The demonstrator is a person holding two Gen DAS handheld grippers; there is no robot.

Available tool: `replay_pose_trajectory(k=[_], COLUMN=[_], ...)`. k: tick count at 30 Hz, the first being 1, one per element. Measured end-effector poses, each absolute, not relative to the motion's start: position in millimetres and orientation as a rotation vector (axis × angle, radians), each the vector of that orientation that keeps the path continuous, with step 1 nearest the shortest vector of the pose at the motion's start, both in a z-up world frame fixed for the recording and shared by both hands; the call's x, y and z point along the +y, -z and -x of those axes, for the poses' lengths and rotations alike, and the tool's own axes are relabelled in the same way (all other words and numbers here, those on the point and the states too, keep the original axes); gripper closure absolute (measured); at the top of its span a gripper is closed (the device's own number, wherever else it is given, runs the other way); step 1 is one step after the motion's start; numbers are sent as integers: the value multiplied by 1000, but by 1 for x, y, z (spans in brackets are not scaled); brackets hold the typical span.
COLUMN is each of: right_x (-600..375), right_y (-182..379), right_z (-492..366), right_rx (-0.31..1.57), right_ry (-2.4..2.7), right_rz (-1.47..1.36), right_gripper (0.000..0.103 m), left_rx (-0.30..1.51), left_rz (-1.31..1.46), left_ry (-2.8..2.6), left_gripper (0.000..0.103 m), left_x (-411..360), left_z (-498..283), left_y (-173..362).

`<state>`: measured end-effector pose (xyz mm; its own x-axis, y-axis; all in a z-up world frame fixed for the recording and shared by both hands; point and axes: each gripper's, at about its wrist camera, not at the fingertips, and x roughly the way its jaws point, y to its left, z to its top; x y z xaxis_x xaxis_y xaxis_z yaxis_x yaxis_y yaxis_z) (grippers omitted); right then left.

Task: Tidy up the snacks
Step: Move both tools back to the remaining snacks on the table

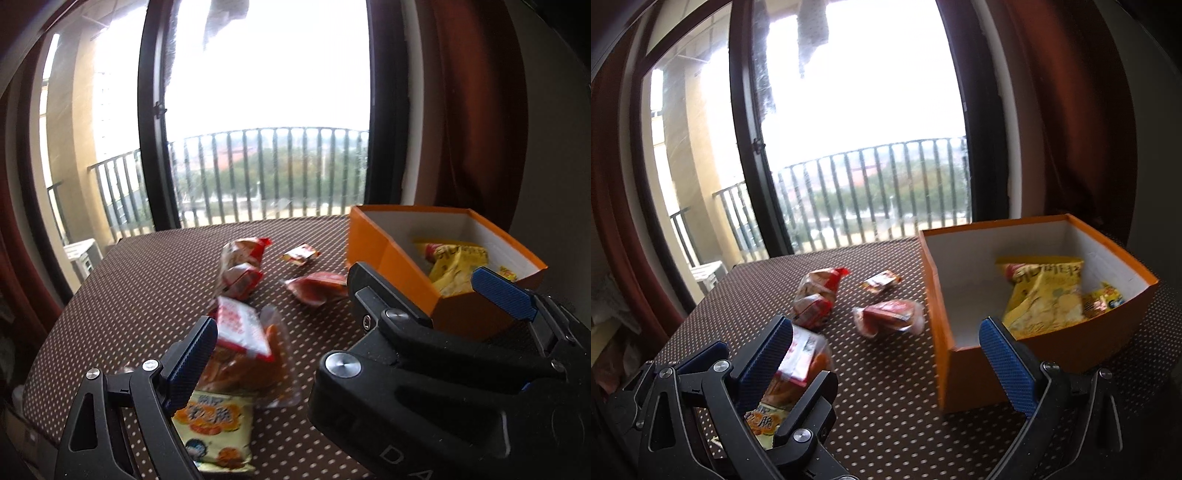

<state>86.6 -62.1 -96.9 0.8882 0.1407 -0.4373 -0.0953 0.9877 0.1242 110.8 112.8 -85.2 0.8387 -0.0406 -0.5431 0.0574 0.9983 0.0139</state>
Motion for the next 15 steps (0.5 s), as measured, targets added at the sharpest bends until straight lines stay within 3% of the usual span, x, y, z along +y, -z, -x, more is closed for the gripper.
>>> replay_pose_trajectory(k=[15], right_x=[-14], right_y=[148], right_z=[-90], right_rx=[552], right_ry=[-223], right_rz=[-70], right_gripper=[1], left_rx=[662], left_rz=[12], left_ry=[-46], left_gripper=[12], left_x=[150], left_z=[-100], left_y=[131])
